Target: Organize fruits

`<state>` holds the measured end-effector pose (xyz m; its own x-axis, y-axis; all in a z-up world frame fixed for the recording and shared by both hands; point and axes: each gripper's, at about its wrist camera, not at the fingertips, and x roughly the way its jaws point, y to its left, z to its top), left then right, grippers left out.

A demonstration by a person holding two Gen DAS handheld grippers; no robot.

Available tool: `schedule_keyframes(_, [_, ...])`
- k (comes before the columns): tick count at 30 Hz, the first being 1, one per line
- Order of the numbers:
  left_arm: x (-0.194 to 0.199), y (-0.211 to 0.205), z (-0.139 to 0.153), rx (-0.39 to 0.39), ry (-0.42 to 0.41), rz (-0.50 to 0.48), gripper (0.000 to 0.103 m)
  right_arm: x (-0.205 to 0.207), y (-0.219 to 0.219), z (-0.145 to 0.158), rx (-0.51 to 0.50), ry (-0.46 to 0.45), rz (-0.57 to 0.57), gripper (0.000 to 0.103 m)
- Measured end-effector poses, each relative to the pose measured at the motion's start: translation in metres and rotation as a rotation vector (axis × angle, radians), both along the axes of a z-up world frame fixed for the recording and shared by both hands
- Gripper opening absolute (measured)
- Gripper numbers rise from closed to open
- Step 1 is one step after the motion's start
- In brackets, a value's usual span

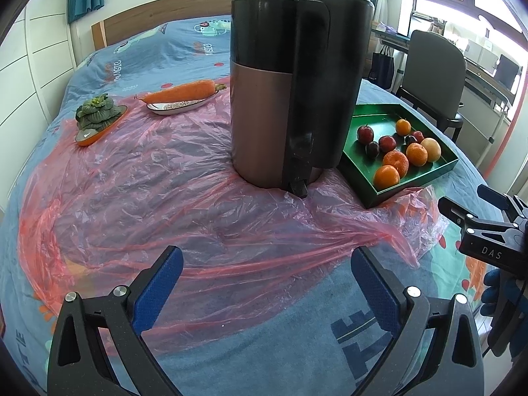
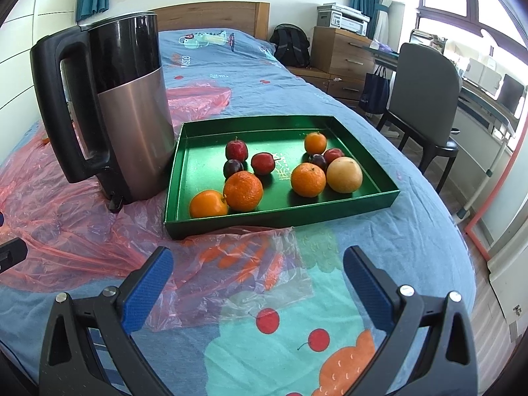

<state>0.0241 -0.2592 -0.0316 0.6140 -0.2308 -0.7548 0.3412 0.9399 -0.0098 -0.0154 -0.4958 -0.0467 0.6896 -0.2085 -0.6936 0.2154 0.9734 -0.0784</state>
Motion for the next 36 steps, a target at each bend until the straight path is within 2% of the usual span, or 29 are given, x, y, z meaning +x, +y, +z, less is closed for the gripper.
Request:
schedule_keyframes(16, [-0.0017,-0.0016,-0.0065,0.012,0.004,-0.006,0.1,-0.0046,-0.0019,-0.0063,0.017,0.0,0.008,0.103])
schedule_keyframes(36, [-0.0043,0.0048,-0.007,0.007,0.004,0.004,0.1,-0.0081,0.0007,0.0018,0.005,-0.009,0.064,0.103])
